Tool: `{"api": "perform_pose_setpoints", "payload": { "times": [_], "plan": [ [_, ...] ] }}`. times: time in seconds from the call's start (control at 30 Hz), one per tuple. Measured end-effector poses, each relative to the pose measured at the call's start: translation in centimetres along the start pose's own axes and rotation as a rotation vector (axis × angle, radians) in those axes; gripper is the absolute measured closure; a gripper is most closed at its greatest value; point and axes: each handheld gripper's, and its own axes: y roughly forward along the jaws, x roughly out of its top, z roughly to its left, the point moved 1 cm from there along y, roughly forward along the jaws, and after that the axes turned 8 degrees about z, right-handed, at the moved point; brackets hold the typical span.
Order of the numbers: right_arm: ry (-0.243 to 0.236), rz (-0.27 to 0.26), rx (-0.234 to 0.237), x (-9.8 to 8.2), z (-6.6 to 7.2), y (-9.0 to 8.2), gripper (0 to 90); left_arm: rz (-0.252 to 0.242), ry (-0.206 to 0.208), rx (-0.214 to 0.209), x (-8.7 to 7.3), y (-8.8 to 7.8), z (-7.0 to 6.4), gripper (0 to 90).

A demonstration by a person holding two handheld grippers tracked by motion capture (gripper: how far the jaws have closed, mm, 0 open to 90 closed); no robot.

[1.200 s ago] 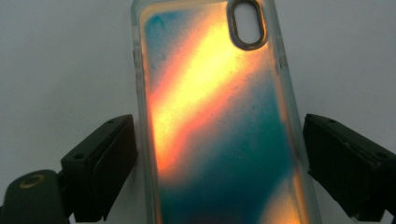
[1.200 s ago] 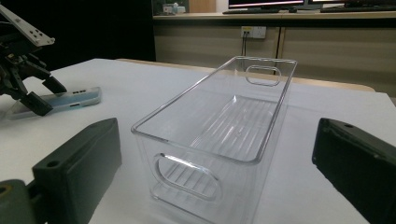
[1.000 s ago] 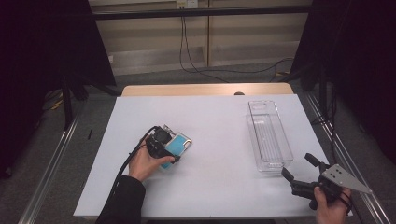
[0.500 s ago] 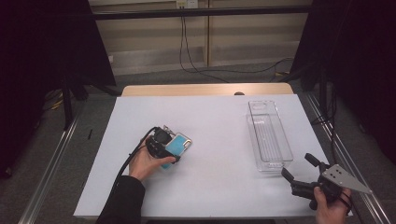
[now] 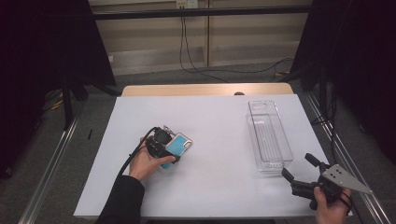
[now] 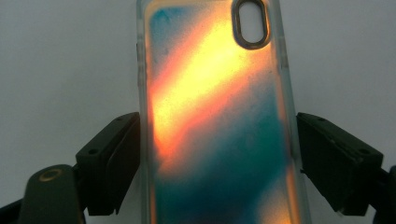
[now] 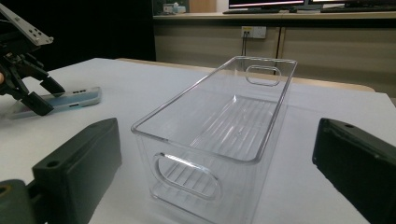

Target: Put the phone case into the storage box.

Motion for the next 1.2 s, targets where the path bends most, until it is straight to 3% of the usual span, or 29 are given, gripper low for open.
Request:
{"api": "perform_pose_setpoints", "payload": {
  "times": [0.67, 0.9, 1.2],
  "plan": [
    [0.005, -0.001, -0.003, 0.0, 0.0, -0.1, 0.9, -0.015, 0.0, 0.024, -0.2, -0.3, -0.3, 17.1],
    [0.002, -0.001, -0.002, 0.0, 0.0, -0.1, 0.9, -0.055, -0.009, 0.028, -0.2, -0.9, -0.3, 17.0],
    [0.004, -0.001, -0.003, 0.0, 0.0, -0.1, 0.9, -0.144, -0.027, 0.057, -0.4, -2.0, -0.1, 17.0]
  ]
}}
